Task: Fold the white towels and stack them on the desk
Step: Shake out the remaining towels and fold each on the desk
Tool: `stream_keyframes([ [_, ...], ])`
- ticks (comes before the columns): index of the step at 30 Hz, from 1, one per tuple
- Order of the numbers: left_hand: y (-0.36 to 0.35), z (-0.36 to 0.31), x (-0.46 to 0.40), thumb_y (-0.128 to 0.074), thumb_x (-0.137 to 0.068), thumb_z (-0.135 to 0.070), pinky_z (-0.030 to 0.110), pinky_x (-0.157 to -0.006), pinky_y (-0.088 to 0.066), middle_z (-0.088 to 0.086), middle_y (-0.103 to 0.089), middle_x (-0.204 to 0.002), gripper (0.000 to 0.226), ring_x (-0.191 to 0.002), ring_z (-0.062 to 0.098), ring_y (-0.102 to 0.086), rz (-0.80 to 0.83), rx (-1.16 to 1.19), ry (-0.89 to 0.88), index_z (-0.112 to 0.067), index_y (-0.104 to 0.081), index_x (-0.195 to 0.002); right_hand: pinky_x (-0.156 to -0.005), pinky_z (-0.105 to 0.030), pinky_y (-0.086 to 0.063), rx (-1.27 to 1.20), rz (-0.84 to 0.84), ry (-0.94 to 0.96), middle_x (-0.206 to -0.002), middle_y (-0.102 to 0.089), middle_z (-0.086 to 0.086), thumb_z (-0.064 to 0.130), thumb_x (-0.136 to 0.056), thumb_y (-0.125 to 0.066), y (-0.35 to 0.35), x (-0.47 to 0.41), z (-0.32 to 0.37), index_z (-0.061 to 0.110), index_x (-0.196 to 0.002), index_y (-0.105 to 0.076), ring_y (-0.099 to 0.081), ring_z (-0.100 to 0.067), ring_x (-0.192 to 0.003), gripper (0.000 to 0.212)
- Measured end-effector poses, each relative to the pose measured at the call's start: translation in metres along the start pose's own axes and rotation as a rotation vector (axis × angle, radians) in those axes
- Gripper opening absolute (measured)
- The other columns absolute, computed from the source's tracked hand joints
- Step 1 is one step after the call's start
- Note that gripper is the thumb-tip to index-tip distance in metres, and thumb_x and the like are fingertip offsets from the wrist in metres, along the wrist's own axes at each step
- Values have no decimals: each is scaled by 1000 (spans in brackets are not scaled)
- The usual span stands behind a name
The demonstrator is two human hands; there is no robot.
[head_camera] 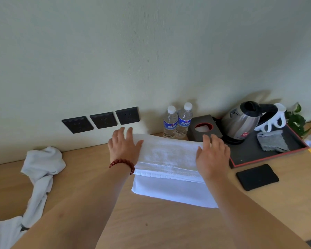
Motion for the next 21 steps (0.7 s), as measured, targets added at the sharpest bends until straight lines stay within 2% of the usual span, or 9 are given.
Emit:
stream_keyframes([
  [1,-1,-7,3,-36,-98,-61,49,-120,-19,7,-24,-161,65,-150,27,-16,0,-38,-106,-27,-28,-153,-108,-59,-35,3,16,32,-140,-53,-21,27,-90,-67,-2,2,11,9,-135,-56,-48,-40,-131,50],
  [3,-5,-23,9,-24,-101,-60,52,-123,-7,5,-12,-166,63,-153,25,-3,35,-94,-273,-30,-20,-156,-116,-60,-23,17,128,57,-153,-42,-17,40,-99,-50,-10,8,30,17,-147,-47,-35,-37,-144,54],
  [6,-20,-35,17,-12,-100,-62,57,-121,0,4,-2,-167,65,-153,27,10,129,-186,-431,-32,-13,-158,-121,-58,-3,23,329,27,-168,-11,-8,60,-100,-23,-23,14,37,32,-159,-17,-3,-33,-154,65],
  [8,-33,-32,19,-5,-98,-66,59,-120,4,3,6,-167,67,-152,28,17,237,-206,-424,-36,-5,-158,-121,-58,5,53,417,8,-169,3,-3,68,-97,-10,-30,17,32,39,-159,-1,10,-30,-154,68],
  [11,-46,-31,21,0,-94,-72,59,-120,5,-3,19,-165,70,-150,25,24,388,-123,-343,-41,11,-155,-120,-58,9,83,475,2,-168,12,2,72,-92,2,-37,25,20,43,-157,10,16,-28,-153,72],
  [14,-52,-36,26,-1,-93,-73,58,-120,6,-5,24,-164,70,-148,24,28,407,-87,-336,-43,15,-154,-120,-58,11,93,460,0,-168,14,3,74,-85,14,-45,31,12,44,-155,16,19,-27,-153,76],
  [21,-61,-36,21,0,-92,-74,60,-119,9,-8,30,-161,70,-146,23,33,485,-84,-309,-44,20,-152,-119,-57,14,104,450,-4,-168,15,4,74,-88,12,-57,30,11,44,-154,18,21,-27,-152,73],
])
Point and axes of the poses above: each hand's wrist, its own x-axis away from the middle knuckle, its own y-axis out of the back of the hand, z = x × y, the point moved 3 cm from there along -x, towards the middle knuckle
